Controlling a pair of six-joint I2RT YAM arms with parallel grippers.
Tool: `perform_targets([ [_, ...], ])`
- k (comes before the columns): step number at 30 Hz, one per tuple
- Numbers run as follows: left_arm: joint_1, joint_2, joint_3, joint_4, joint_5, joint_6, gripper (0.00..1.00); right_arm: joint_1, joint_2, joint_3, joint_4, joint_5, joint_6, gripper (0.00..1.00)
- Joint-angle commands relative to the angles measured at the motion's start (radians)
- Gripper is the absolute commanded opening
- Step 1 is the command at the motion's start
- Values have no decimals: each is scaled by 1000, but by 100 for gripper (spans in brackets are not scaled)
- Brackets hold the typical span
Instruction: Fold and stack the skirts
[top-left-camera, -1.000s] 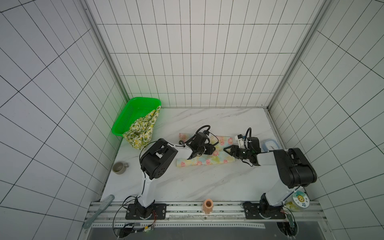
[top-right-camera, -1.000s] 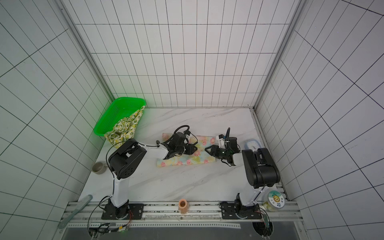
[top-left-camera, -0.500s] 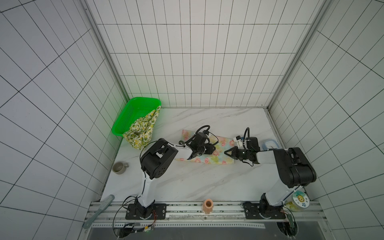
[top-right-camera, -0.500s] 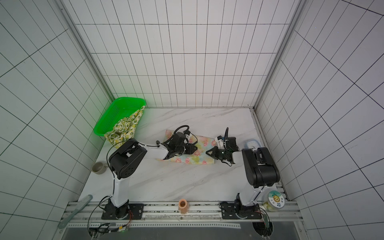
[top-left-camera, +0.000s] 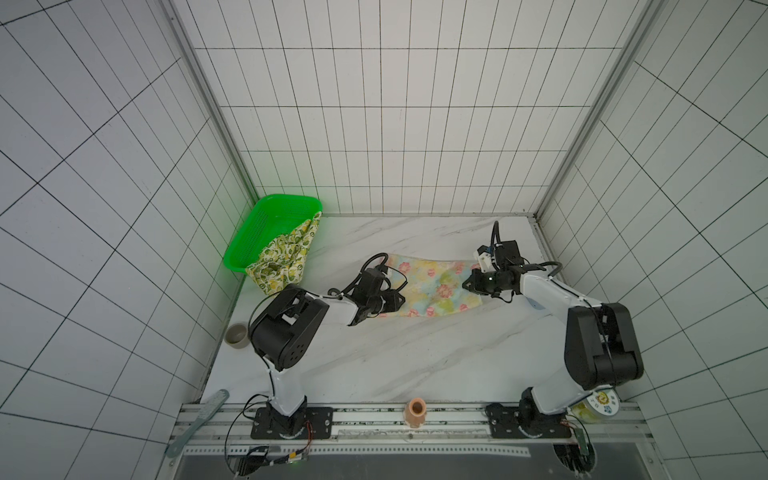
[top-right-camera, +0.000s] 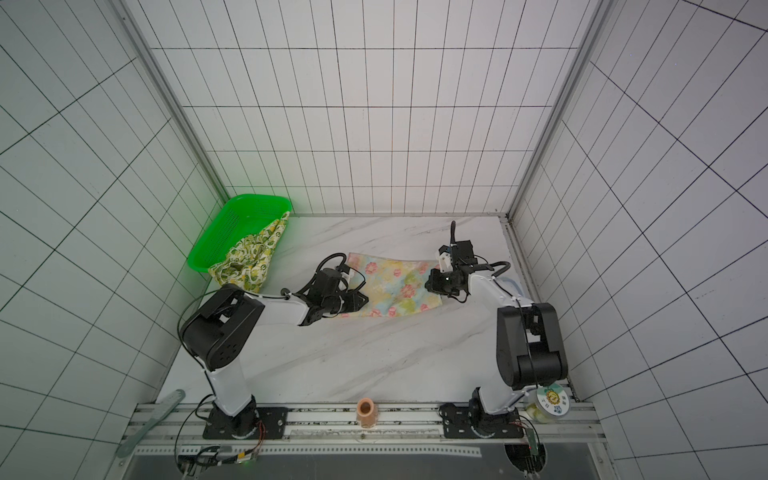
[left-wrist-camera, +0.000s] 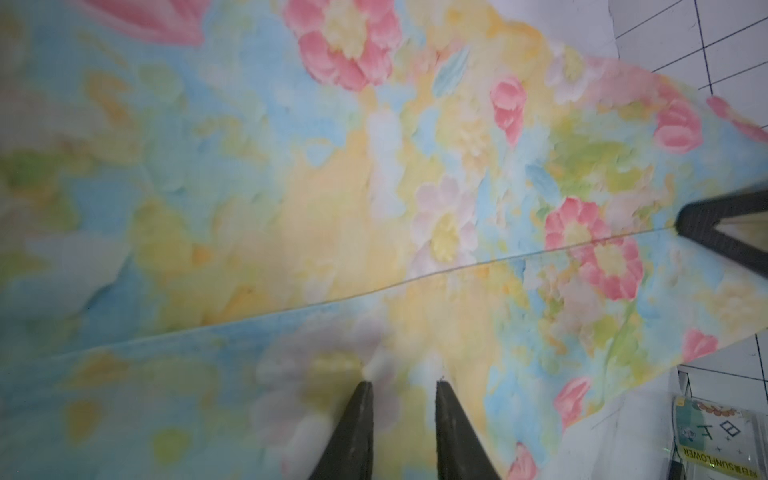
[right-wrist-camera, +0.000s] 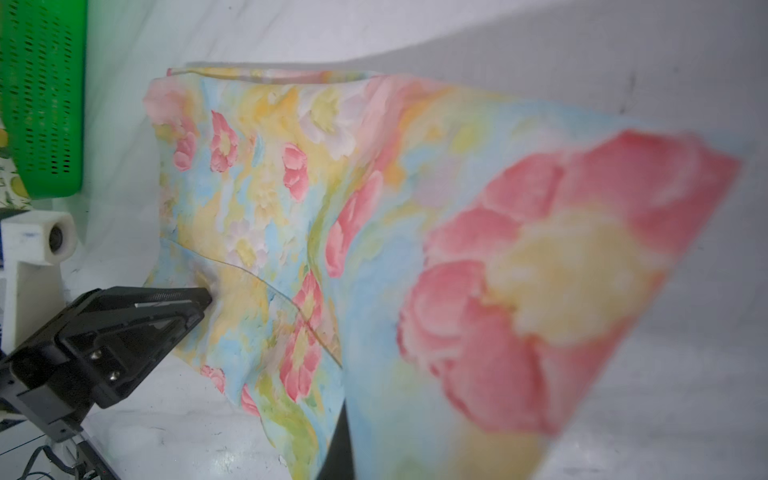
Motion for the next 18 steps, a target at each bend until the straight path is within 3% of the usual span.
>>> perform_targets([
  [1,-27,15,-41,17,29,-40,27,11,39,160,-159,102,-66,0],
  [12,-172,89,-35,124,78,-165,25,203,231,472,-384,457,-93,0],
  [18,-184,89,-34,134,39,-177,24,354,247,492,-391,497,-56,0],
])
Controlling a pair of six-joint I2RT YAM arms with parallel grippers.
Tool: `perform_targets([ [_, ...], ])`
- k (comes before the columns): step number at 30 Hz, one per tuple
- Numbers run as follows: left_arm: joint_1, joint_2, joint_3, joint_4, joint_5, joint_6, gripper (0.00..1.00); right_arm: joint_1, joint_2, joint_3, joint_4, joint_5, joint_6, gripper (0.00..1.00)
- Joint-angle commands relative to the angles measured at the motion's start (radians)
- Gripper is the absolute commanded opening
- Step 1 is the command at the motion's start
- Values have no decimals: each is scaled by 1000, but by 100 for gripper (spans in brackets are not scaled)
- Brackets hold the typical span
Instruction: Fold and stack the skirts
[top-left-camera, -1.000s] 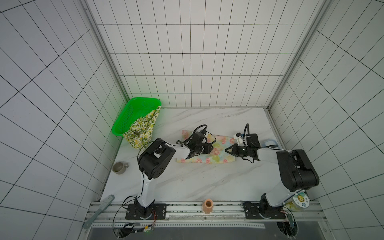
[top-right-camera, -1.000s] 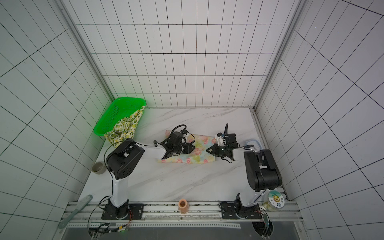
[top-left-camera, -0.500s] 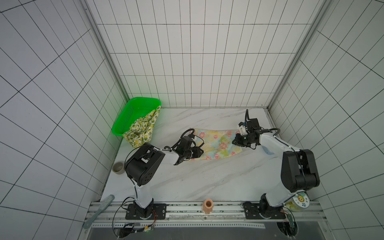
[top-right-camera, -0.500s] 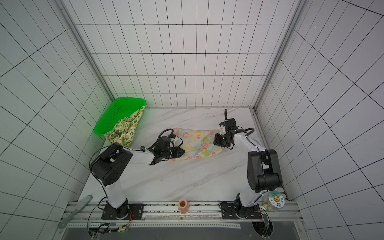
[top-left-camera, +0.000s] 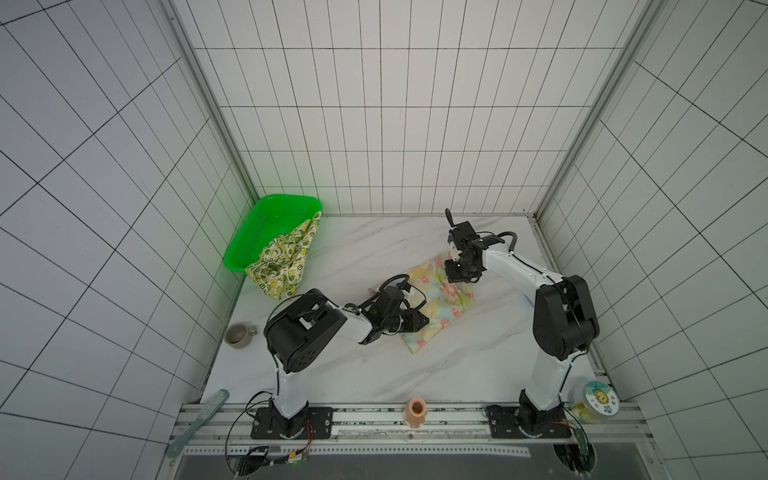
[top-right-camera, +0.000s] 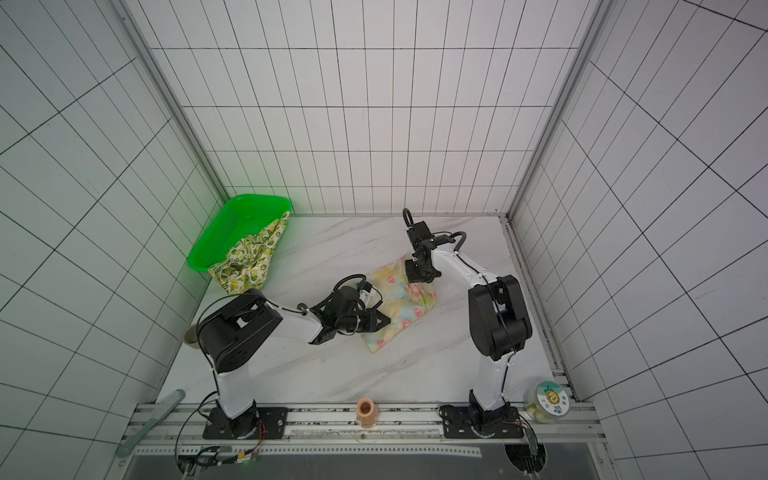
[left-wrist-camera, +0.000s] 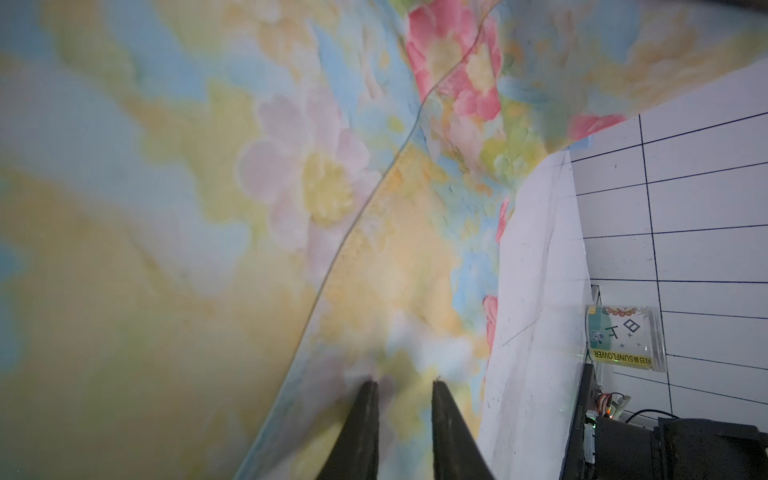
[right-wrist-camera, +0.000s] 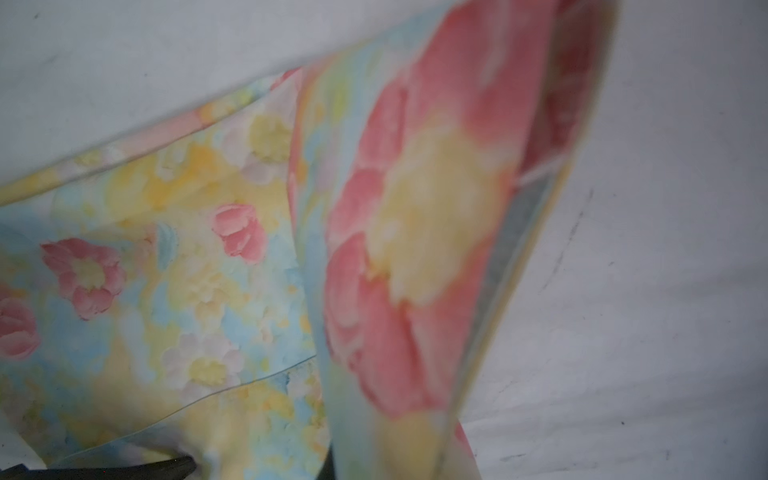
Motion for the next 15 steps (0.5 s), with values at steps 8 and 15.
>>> perform_targets([
  [8,-1,47,-27,5,-32,-58,24,192,-57,7,-49,117,58,0],
  [15,0,30,-75,93,-50,-89,24,218,-177,-118,68,-5,105,0],
])
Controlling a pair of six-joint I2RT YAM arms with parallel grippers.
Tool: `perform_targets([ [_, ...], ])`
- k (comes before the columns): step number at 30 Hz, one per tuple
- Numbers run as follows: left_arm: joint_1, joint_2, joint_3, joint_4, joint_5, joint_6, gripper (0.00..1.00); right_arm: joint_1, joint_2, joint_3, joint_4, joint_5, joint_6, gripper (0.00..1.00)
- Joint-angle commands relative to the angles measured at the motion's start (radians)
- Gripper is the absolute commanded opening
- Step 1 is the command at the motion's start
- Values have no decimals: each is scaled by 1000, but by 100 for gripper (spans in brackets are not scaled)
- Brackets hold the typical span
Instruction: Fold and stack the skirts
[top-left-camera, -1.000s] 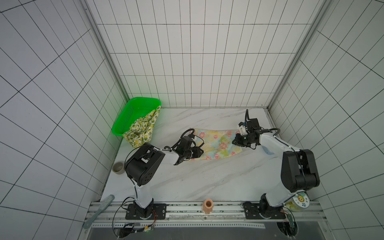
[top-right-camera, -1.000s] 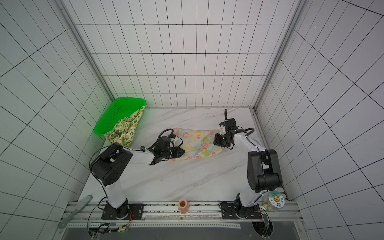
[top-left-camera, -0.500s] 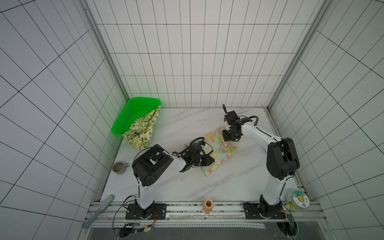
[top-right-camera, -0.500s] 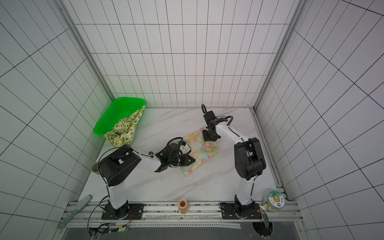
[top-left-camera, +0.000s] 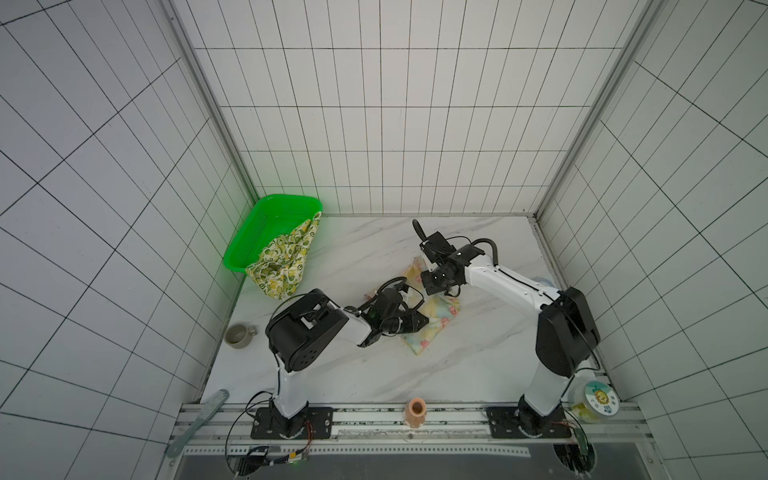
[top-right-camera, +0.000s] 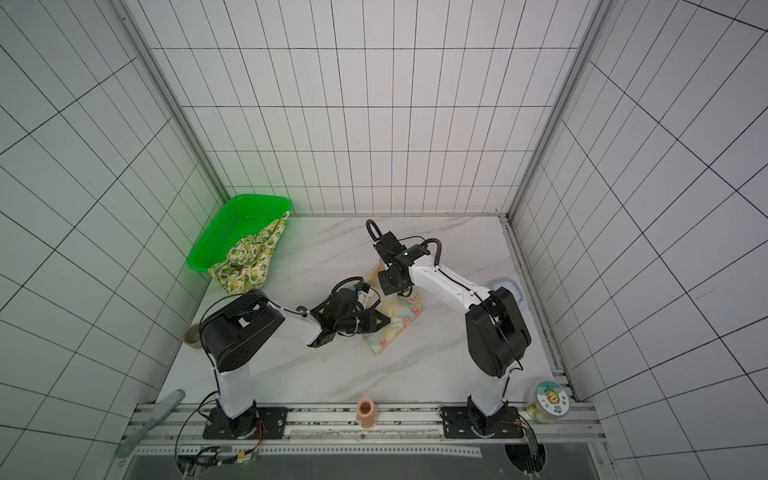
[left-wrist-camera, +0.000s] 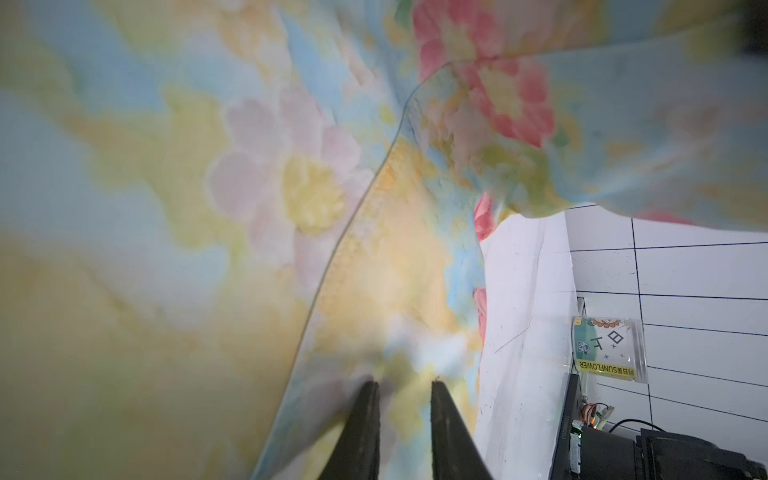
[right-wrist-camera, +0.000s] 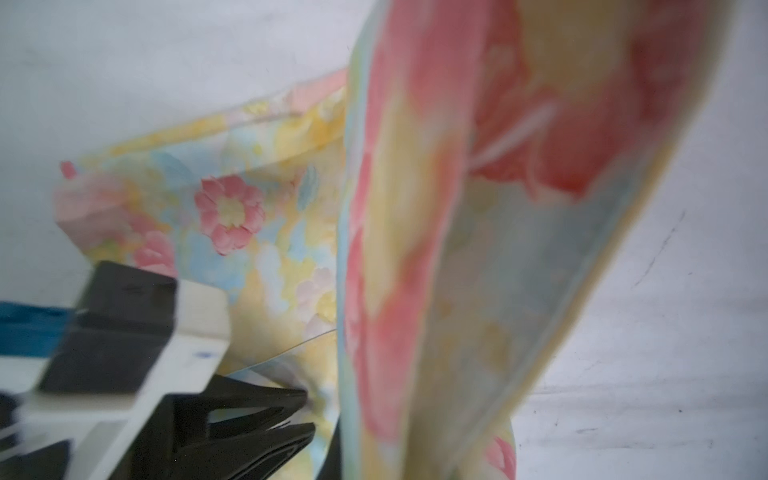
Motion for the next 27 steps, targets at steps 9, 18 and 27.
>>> perform_targets([
  [9,76,-157,-118,28,-1,-105,24,9,-87,-232,222,-118,85,0],
  [18,194,-242,-142,-233,1,76,24,14,-61,-249,247,-84,83,0],
  [27,215,-217,-207,-240,29,95,24,1,-39,-196,173,65,31,0],
])
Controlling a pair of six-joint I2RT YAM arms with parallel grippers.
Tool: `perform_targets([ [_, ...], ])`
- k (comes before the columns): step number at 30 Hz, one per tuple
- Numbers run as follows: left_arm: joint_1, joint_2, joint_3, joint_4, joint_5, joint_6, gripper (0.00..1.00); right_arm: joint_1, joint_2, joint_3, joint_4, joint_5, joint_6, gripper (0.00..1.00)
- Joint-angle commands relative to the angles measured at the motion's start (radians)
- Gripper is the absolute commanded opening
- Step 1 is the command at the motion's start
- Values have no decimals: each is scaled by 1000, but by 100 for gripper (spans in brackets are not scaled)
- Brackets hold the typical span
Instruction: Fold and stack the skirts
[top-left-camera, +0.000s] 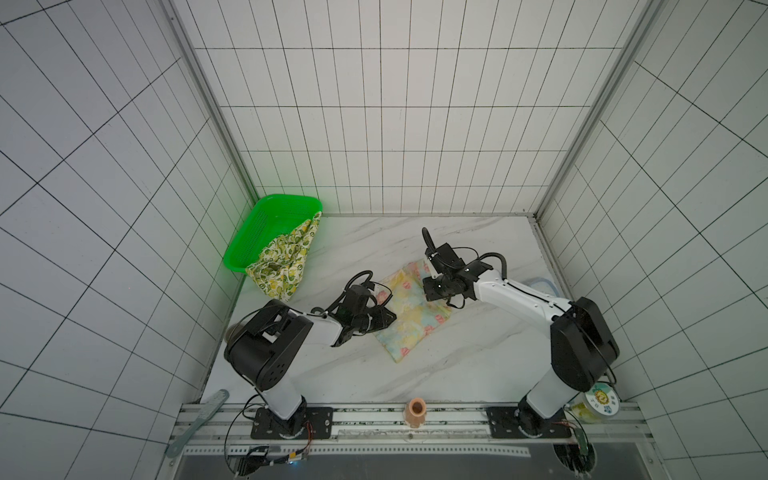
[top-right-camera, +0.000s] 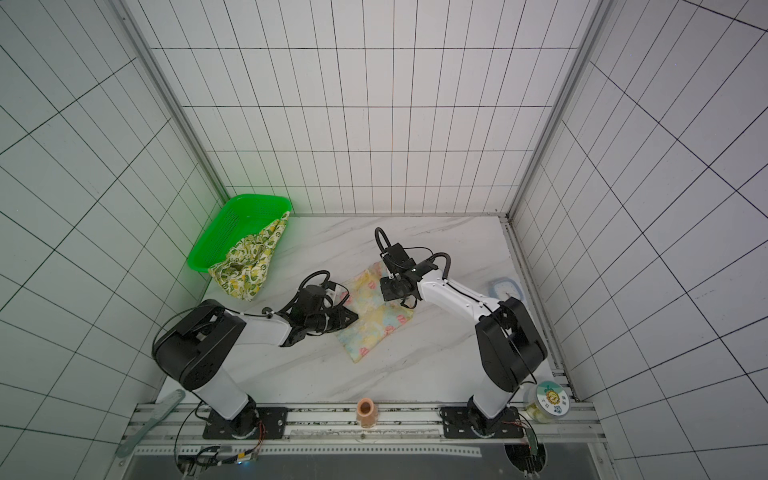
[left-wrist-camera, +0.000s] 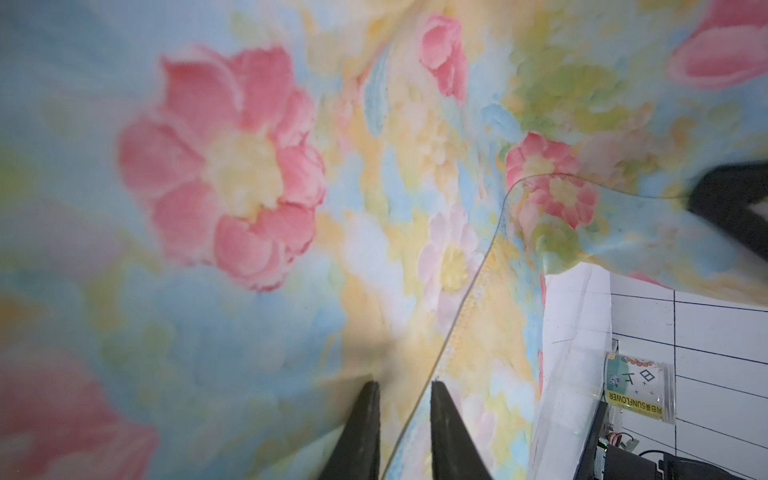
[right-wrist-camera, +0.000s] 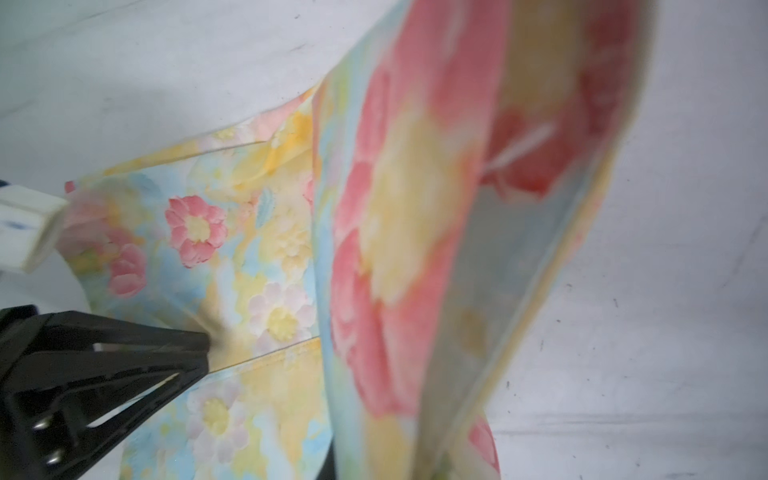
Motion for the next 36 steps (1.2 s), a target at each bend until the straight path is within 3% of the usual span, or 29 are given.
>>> perform_targets([
  [1,-2,12,-40,-42,2,19,24,-10,24,16,-49,85,-33,0],
  [18,-149,273,96,160,-30,-91,22,62,28,107,-151,4,17,0],
  [30,-150,274,88,187,-49,-101,21,106,67,-14,-19,-60,66,0],
  [36,-150,190,55,205,-51,-118,22,109,86,-81,55,-58,63,0],
])
